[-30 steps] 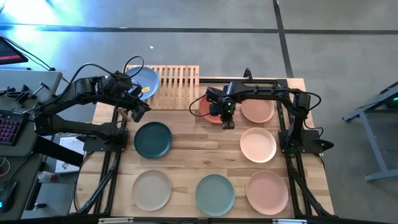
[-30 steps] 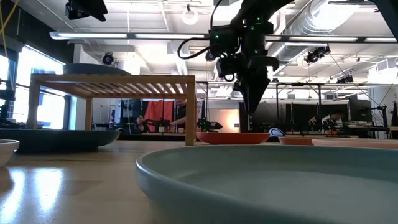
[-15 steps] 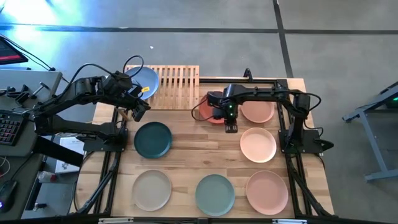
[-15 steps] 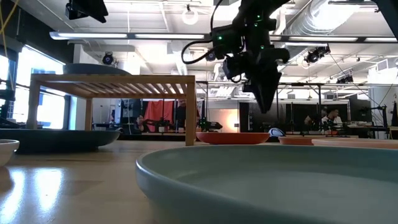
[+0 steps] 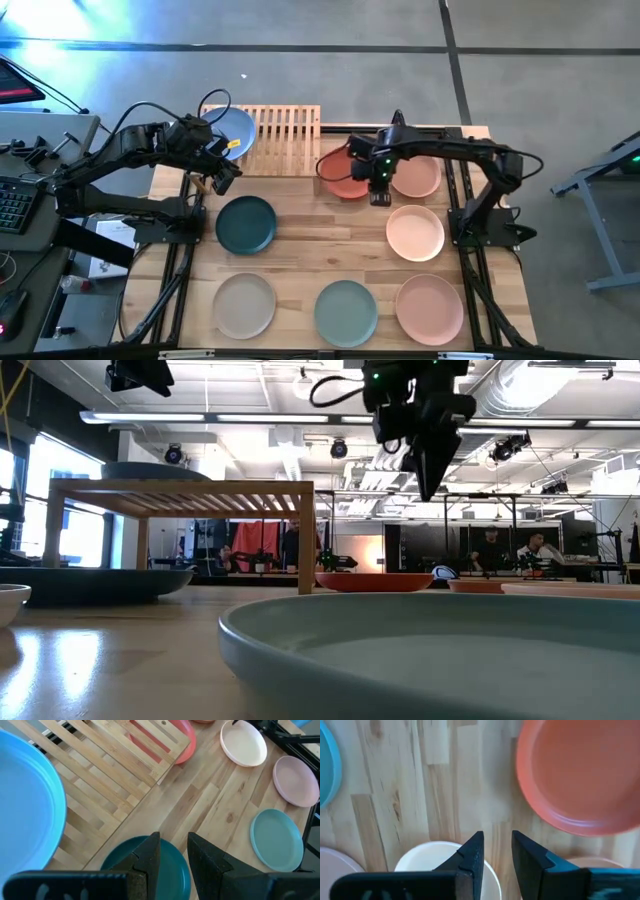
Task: Place and stack plates onto a shelf
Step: Stack the orange plate on the top of the light blue plate
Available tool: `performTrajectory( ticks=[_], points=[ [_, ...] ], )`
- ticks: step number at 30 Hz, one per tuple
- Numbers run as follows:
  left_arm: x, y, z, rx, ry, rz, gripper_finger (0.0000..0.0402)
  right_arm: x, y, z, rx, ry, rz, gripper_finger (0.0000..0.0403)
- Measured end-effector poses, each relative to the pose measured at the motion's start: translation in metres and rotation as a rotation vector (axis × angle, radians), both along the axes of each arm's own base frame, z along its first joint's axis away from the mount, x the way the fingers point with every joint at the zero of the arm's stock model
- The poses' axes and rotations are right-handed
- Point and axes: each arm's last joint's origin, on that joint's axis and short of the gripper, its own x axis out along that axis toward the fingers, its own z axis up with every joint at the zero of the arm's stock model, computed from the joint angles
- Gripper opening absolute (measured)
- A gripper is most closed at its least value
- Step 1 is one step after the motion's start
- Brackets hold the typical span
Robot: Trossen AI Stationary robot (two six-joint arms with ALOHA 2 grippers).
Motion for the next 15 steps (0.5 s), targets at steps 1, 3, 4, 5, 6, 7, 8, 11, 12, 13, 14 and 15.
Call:
performTrajectory(
  ticks=[1,3,4,5,6,7,8,11,12,13,14,15],
  points=[
    [0.0,0.0,0.0,0.0,-0.001,0.0,0.0086,-0.003,-0.002,0.003,-0.006,-0.009,-0.014,0.0078],
    [0.001,0.0,0.001,0.003,-0.01,0.0,0.0086,-0.008,-0.006,0.009,-0.013,-0.022,-0.044,0.0078],
    [0.001,0.0,0.001,0.005,-0.015,0.0,0.0086,-0.011,-0.009,0.012,-0.015,-0.029,-0.056,0.0078],
    [0.001,0.0,0.001,0.006,-0.018,0.0,0.0086,-0.014,-0.011,0.014,-0.018,-0.035,-0.066,0.0077],
    [0.002,0.001,0.001,0.007,-0.022,0.0,0.0086,-0.017,-0.013,0.017,-0.021,-0.045,-0.075,0.0077],
    [0.002,0.001,0.002,0.008,-0.03,0.002,0.0086,-0.02,-0.015,0.017,-0.027,-0.067,-0.082,0.0077],
    [0.003,0.001,0.002,0.007,-0.036,0.005,0.0086,-0.024,-0.016,0.016,-0.031,-0.093,-0.09,0.0077],
    [0.003,0.001,0.002,0.005,-0.036,0.007,0.0086,-0.043,-0.016,0.003,-0.05,-0.164,-0.129,0.0077],
    [0.003,0.001,0.002,0.005,-0.036,0.007,0.0086,-0.051,-0.015,-0.001,-0.058,-0.171,-0.148,0.0077],
    [0.003,0.001,0.002,0.005,-0.036,0.007,0.0086,-0.06,-0.014,-0.005,-0.064,-0.178,-0.169,0.0077],
    [0.003,0.001,0.002,0.005,-0.036,0.007,0.0086,-0.067,-0.013,-0.008,-0.066,-0.19,-0.191,0.0077],
    [0.003,0.001,0.002,0.005,-0.036,0.007,0.0086,-0.073,-0.012,-0.01,-0.068,-0.206,-0.215,0.0077]
  ],
)
